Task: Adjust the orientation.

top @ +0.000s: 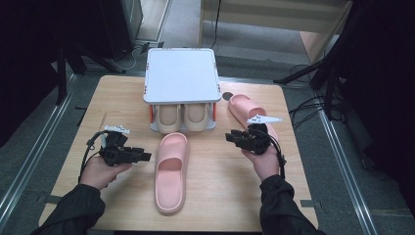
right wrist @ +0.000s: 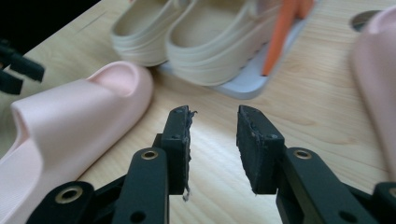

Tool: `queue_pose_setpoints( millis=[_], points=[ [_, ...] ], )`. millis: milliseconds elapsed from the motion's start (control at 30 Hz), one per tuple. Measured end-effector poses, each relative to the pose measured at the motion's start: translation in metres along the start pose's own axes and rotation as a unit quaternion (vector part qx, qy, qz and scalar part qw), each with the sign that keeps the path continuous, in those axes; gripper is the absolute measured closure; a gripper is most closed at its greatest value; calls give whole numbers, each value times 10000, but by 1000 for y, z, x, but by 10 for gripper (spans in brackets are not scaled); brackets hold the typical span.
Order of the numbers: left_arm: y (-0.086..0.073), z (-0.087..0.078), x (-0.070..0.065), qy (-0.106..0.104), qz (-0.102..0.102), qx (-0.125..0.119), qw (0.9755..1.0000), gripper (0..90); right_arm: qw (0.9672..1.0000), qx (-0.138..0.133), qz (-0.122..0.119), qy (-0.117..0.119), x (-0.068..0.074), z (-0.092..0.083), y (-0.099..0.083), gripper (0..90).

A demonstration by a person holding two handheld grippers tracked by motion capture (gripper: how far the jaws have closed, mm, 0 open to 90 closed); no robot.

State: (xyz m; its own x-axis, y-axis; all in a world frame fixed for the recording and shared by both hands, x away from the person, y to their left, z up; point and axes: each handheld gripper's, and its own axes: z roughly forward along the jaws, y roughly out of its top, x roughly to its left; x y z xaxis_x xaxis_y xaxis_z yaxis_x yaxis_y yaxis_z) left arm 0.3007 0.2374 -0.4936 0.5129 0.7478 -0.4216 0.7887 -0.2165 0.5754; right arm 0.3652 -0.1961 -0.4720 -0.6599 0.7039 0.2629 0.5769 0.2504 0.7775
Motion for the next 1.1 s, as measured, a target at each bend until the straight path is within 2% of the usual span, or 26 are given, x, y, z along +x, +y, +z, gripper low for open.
queue_pose_setpoints(
  millis=[67,133,167,267,367,667,733,867,967,1033,1100],
  points=[
    [0,0,0,2,-5,5,10000,502,9999,-40,63,-77,-9,-3,0,654],
    [0,-1,0,3,-6,8,10000,501,9996,63,179,-189,-22,-4,0,653],
    [0,-1,0,5,-7,10,10000,501,9996,63,179,-189,-22,-4,0,653],
    [-1,-1,0,-8,-14,5,10000,496,9993,48,252,-286,-35,-6,0,653],
    [-1,0,-1,-107,-22,10,9999,482,9984,-69,538,-150,-50,-7,1,655],
    [-7,-3,-8,-114,79,-19,9999,478,9974,55,546,-459,-81,3,6,614],
    [-9,-5,-9,-118,57,-90,9999,478,9972,180,444,-568,-84,6,9,611],
    [-14,-11,-9,-77,51,-141,9999,477,9963,204,340,-759,-92,10,14,586],
    [-17,-14,-8,-52,-19,-155,9999,477,9953,275,393,-836,-96,16,16,566],
    [-19,-16,-7,-30,-26,-165,9999,476,9951,230,373,-890,-99,20,16,568],
    [-22,-18,-6,-17,-59,-172,9998,475,9940,368,466,-918,-101,27,18,569]
  ],
)
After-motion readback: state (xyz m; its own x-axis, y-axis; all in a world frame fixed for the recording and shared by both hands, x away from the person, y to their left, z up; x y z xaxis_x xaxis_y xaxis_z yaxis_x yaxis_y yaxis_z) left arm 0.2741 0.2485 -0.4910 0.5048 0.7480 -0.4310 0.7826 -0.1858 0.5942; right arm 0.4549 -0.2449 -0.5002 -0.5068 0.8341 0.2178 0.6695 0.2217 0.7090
